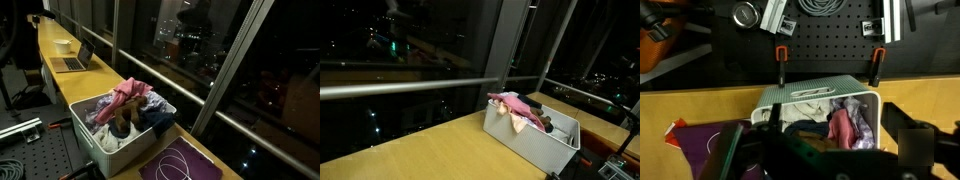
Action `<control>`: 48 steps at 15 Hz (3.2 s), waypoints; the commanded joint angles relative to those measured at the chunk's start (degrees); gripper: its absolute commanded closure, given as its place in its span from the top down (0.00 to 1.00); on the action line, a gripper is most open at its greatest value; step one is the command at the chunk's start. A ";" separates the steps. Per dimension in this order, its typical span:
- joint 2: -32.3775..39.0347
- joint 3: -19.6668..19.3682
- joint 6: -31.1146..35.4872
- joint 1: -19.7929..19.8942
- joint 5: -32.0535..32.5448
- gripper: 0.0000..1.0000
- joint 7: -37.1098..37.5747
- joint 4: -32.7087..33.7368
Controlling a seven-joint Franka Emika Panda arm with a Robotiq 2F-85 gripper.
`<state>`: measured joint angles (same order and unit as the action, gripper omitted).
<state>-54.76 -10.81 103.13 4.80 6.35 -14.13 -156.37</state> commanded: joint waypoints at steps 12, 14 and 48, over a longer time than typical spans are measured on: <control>0.02 -0.05 -0.12 -0.11 0.03 1.00 0.08 0.11; 0.02 -0.05 -0.12 -0.11 0.03 1.00 0.08 0.11; 63.76 14.34 51.20 -8.73 4.59 1.00 9.81 29.02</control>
<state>-0.31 3.62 153.84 -4.36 9.34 -5.06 -135.31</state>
